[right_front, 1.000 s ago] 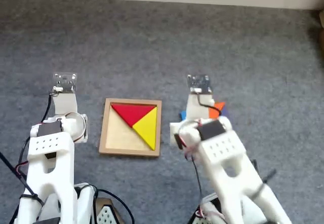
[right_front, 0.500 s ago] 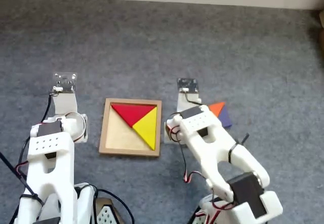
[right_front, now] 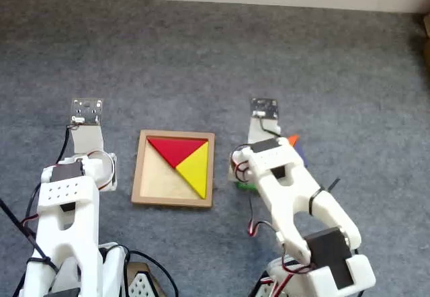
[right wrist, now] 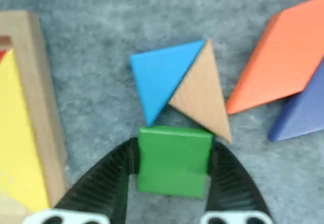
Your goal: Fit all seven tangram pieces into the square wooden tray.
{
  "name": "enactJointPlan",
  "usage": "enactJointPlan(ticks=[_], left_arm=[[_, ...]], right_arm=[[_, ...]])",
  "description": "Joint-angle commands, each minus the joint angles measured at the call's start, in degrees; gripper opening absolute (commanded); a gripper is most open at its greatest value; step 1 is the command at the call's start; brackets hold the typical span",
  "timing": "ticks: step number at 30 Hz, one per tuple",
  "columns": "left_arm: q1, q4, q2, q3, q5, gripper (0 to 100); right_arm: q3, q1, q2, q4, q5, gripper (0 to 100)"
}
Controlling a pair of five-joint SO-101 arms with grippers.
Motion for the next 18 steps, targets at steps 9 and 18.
enactJointPlan(ticks=[9,18], left_arm=[[-0.75,-0.70,-1.54,-0.22,0.26,14],[-0.75,-0.70,-1.54,-0.22,0.35,14]], right_arm=[[9.63,-6.46,-29.49,-1.54,9.23,0.8],[-1.36,-17.36,-25.89,7.78,12.57,0.7]])
